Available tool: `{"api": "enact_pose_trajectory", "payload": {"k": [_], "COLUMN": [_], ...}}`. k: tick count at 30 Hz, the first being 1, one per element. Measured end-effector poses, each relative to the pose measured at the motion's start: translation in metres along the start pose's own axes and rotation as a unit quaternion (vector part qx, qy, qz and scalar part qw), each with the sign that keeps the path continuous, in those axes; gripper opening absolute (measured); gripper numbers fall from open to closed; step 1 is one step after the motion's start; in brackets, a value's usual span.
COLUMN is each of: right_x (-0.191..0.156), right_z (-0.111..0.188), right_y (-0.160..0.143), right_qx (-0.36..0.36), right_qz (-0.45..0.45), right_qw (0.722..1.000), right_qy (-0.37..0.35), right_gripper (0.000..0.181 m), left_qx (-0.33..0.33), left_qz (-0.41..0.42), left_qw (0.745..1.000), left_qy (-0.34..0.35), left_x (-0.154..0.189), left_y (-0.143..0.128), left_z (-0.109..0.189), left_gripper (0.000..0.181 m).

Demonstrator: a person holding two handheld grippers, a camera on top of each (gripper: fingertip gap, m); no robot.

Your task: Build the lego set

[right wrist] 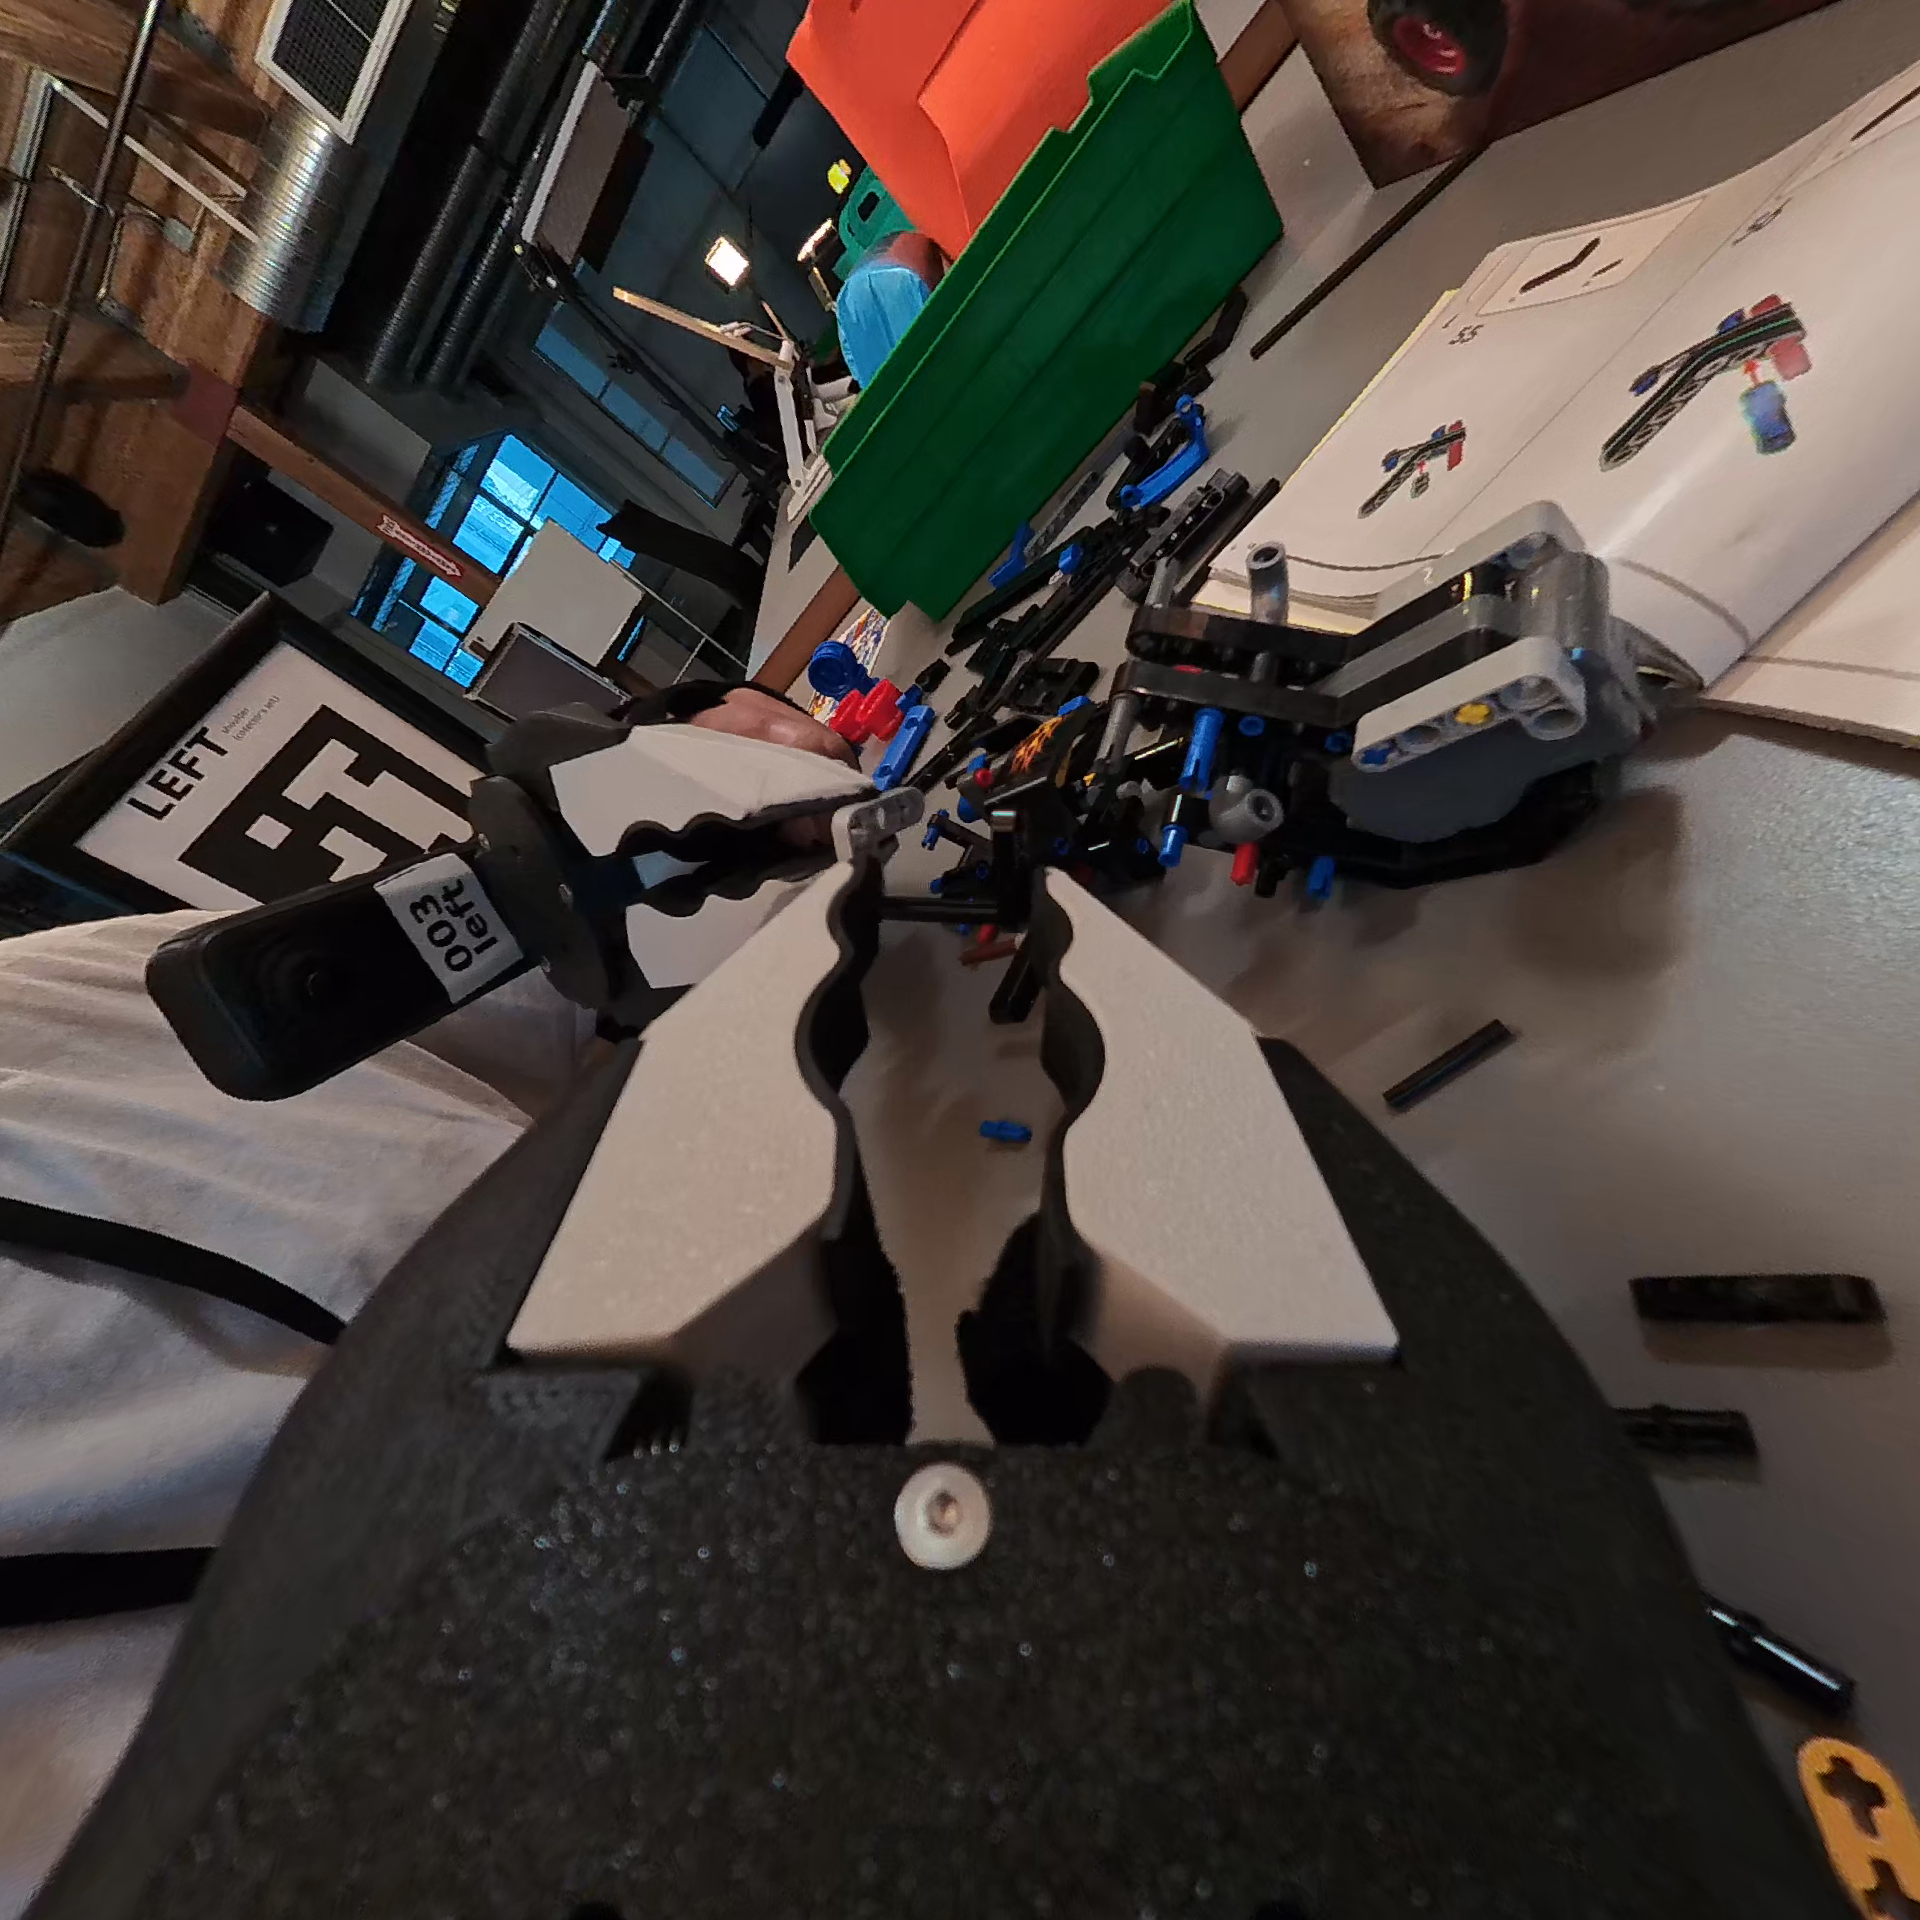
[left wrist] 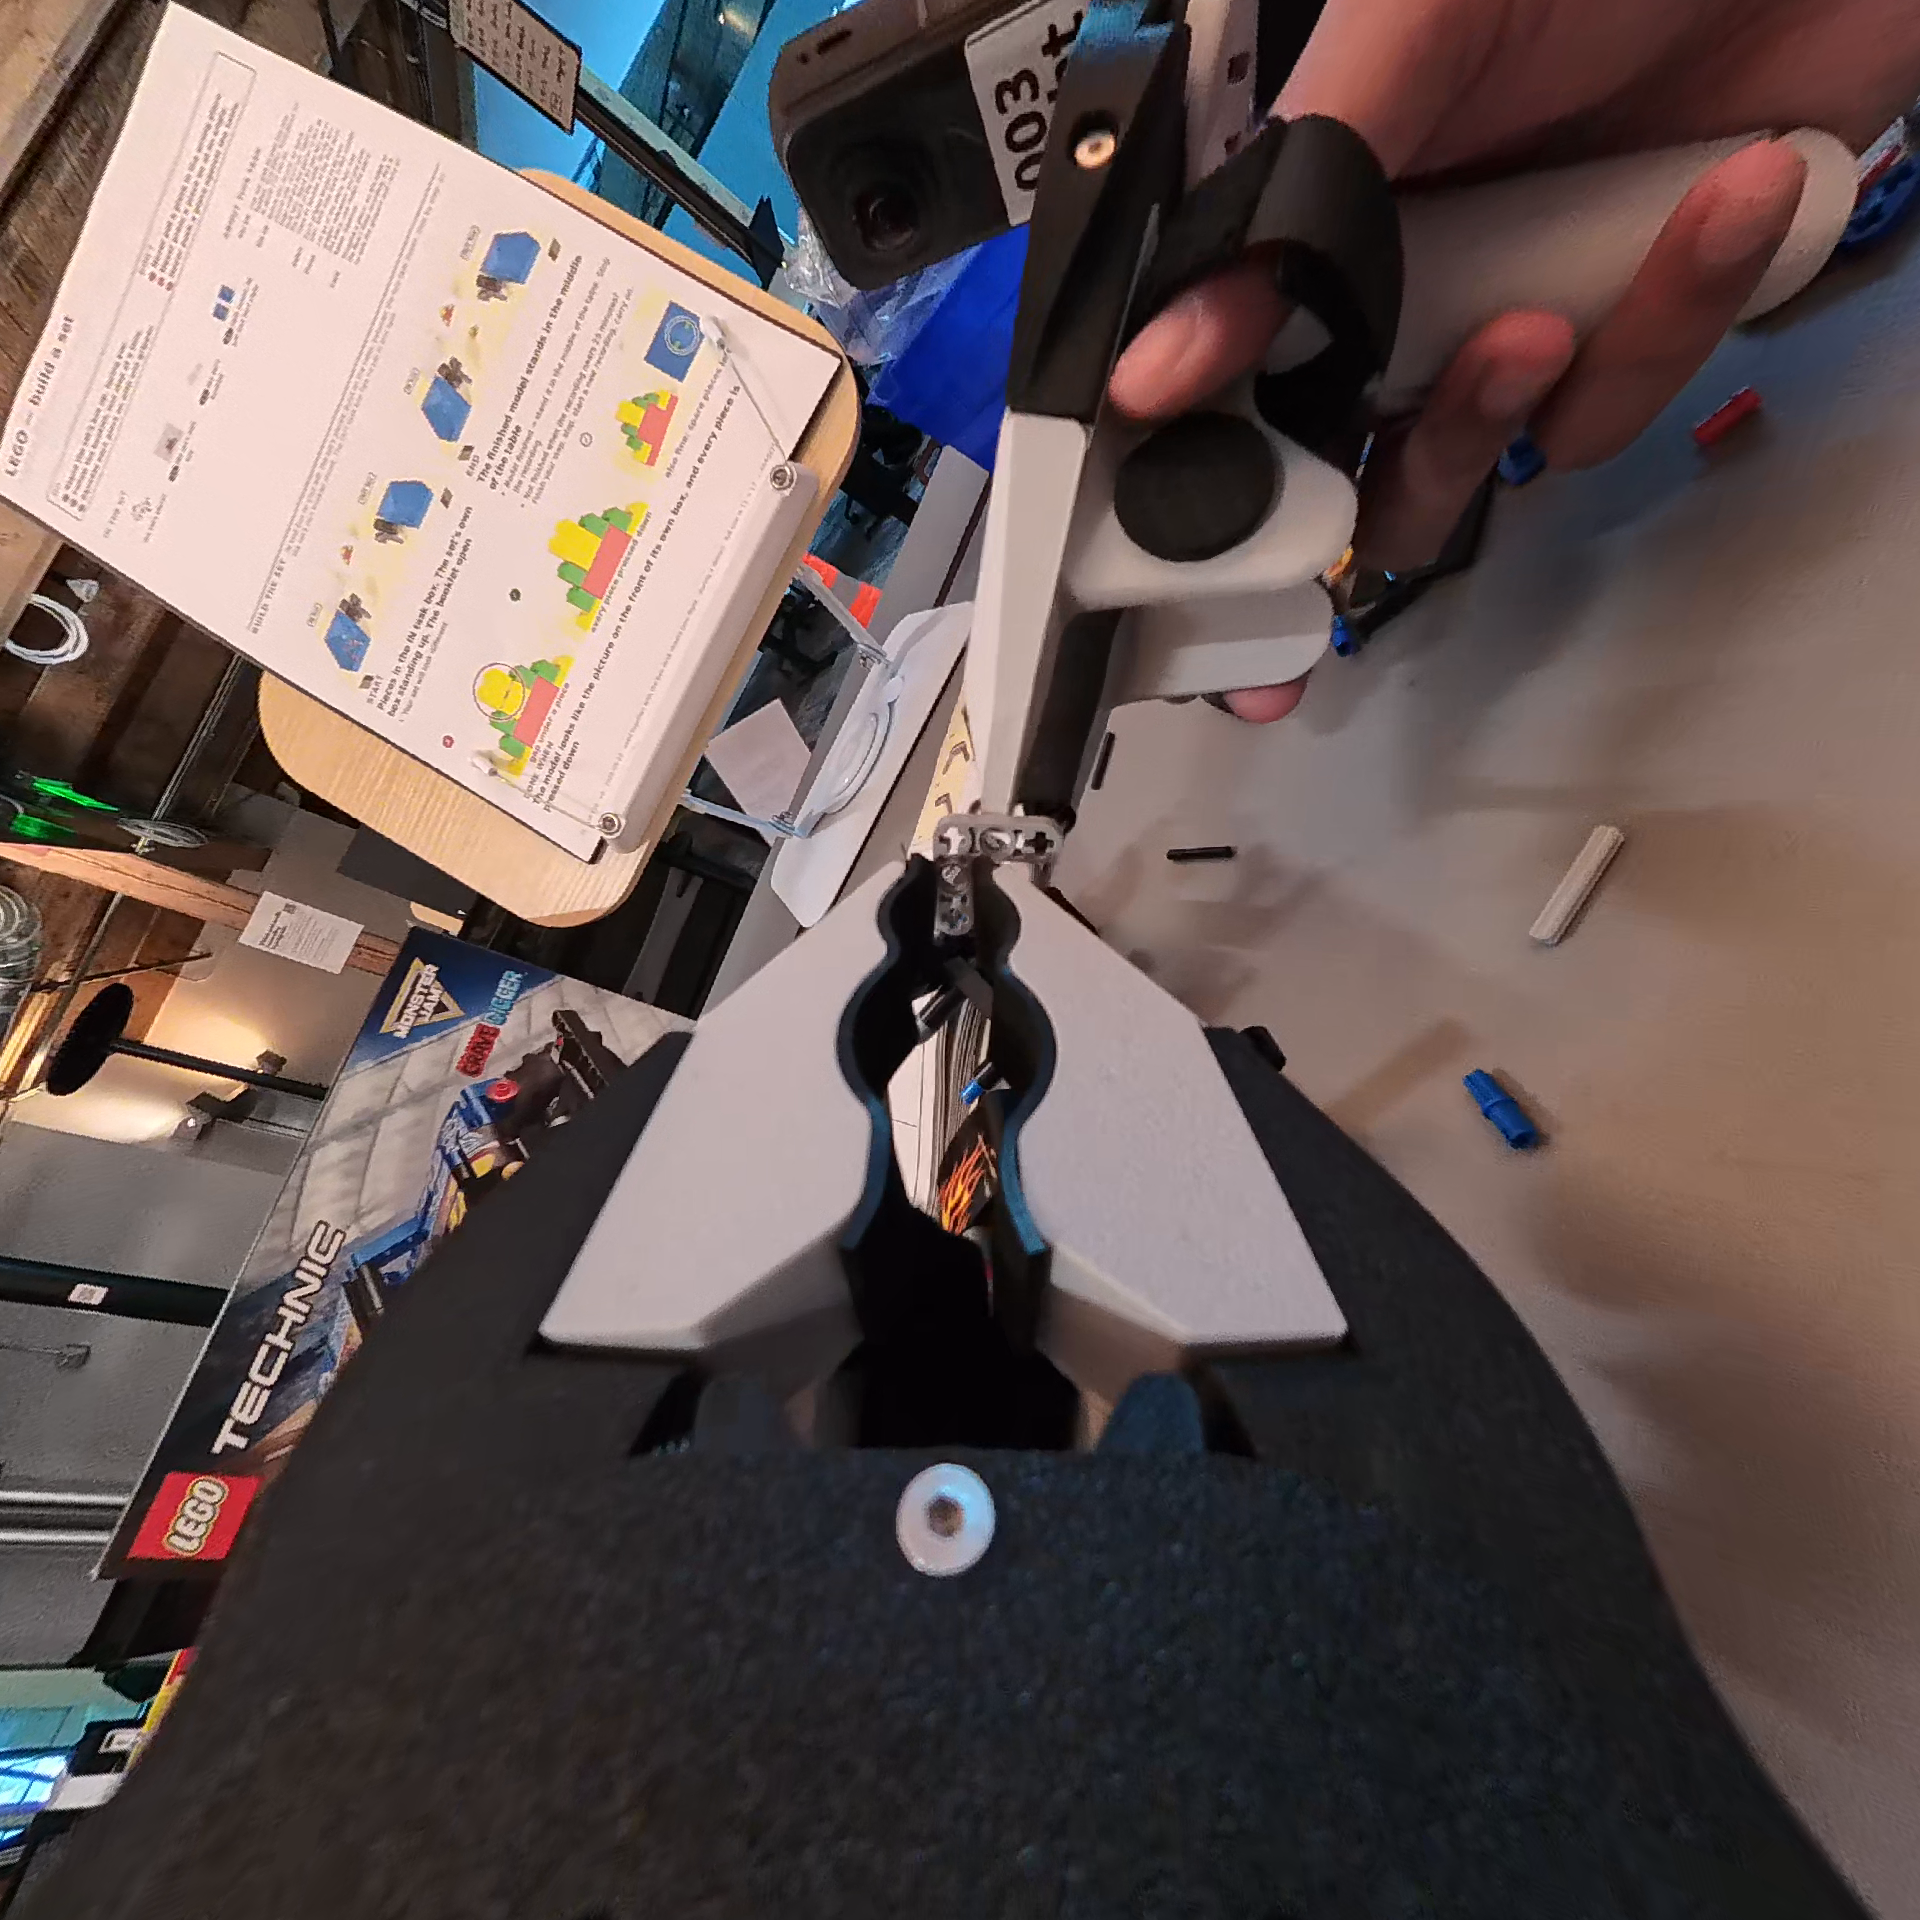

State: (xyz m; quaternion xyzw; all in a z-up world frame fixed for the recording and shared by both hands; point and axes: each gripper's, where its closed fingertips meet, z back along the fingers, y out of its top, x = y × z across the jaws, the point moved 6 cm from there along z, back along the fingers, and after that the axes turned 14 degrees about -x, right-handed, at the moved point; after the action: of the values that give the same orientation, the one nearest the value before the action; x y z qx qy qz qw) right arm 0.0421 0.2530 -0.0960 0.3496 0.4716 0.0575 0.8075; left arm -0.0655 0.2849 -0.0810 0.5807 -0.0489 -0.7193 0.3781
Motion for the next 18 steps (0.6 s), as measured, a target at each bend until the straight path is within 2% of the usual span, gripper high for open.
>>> {"api": "enact_pose_trajectory", "payload": {"k": [1,2,4,9,13,18], "right_x": [-0.0010,-0.0056,-0.0068,-0.0067,-0.0045,-0.0044], "right_z": [0.0005,0.0008,-0.0002,-0.0083,-0.0075,-0.0068], "right_y": [0.0004,0.0008,0.0006,-0.0044,-0.0044,-0.0042], "right_qx": [0.002,0.004,0.001,-0.023,-0.025,-0.028], "right_qz": [0.003,0.012,-0.002,0.035,0.060,0.084], "right_qw": [1.000,0.999,0.999,0.999,0.996,0.991], "right_qy": [0.007,0.035,0.050,-0.007,-0.062,-0.100], "right_gripper": [0.031,0.049,0.054,0.052,0.037,0.035], "left_qx": [-0.001,-0.002,-0.001,-0.005,-0.007,-0.013], "left_qz": [0.001,0.000,0.003,-0.007,-0.020,-0.022], "left_qw": [1.000,1.000,1.000,1.000,1.000,1.000], "left_qy": [0.001,0.000,-0.002,0.002,0.011,0.014], "left_x": [-0.0005,-0.0006,-0.0008,0.0024,0.0042,0.0050], "left_y": [-0.0004,-0.0010,-0.0009,0.0000,0.0008,0.0002], "left_z": [-0.0002,-0.0007,-0.0007,-0.0013,-0.0015,-0.0027], "left_gripper": [0.005,0.005,0.005,0.005,0.005,0.005]}}
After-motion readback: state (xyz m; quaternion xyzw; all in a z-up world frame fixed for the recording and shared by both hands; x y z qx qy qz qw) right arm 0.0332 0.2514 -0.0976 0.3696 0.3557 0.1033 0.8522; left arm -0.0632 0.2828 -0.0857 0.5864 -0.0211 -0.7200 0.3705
